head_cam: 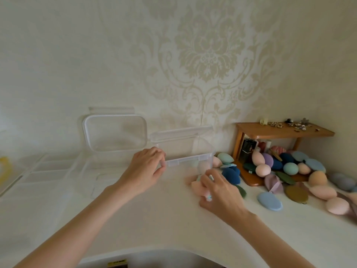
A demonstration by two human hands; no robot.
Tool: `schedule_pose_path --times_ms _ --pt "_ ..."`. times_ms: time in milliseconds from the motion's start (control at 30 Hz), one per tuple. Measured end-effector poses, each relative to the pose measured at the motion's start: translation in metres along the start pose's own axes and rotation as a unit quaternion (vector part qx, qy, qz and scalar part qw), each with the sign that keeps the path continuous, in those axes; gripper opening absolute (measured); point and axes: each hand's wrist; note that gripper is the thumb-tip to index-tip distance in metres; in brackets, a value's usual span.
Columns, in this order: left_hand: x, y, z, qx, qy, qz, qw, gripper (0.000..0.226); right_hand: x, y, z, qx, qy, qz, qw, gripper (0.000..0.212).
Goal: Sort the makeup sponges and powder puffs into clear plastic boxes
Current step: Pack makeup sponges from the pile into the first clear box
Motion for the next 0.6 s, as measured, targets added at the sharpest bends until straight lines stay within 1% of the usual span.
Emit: schedule_pose_path --times_ms 67,100,133,200,233,300,367,433,467,500,533,600 --pt "0.001 -0.002 0.006 0.007 0.001 0.001 1.000 0.011 0.001 0.008 0.012 -0.001 -0.059 0.035 0.998 0.035" --pt "0.000 -0.004 0.009 0.013 -0.009 0.007 1.000 0.013 0.003 0.014 0.017 -0.009 -0.086 0.058 0.995 0.036" --pt "-0.002 -0.006 0.013 0.021 -0.026 0.007 0.999 0.017 0.005 0.020 0.021 -0.024 -0.115 0.062 0.991 0.035" --pt "-0.005 -0.008 0.019 0.035 -0.066 0.002 0.997 0.025 0.008 0.029 0.034 -0.038 -0.164 0.028 0.985 0.029" --pt "-0.007 -0.009 0.020 0.030 -0.083 -0.005 0.996 0.025 0.008 0.032 0.041 -0.022 -0.184 0.020 0.982 0.027" --pt "-0.010 -0.009 0.022 0.008 -0.099 -0.039 0.994 0.025 0.010 0.033 0.054 0.048 -0.233 0.025 0.971 0.028" --pt "-0.013 -0.008 0.021 -0.012 -0.100 -0.088 0.991 0.030 0.015 0.035 0.062 0.130 -0.278 0.042 0.951 0.026" --pt "-0.014 -0.005 0.019 -0.061 -0.083 -0.113 0.988 0.037 0.020 0.039 0.063 0.200 -0.292 0.062 0.933 0.023" --pt "-0.014 -0.003 0.017 -0.094 -0.066 -0.113 0.987 0.039 0.021 0.042 0.059 0.233 -0.295 0.070 0.924 0.022" --pt "-0.014 0.000 0.015 -0.119 -0.049 -0.098 0.987 0.038 0.022 0.047 0.054 0.267 -0.294 0.086 0.914 0.024" --pt "-0.015 0.002 0.013 -0.131 -0.038 -0.060 0.989 0.033 0.022 0.051 0.048 0.305 -0.282 0.108 0.903 0.030" --pt "-0.016 0.005 0.011 -0.125 -0.025 0.045 0.991 0.023 0.023 0.064 0.027 0.398 -0.228 0.122 0.880 0.044"
Point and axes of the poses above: each hand's wrist, its own x-axis towards the middle knuckle, its own y-axis out of the back of the hand, z = x × y, and after that the axes turned 9 degrees about -y, right-handed
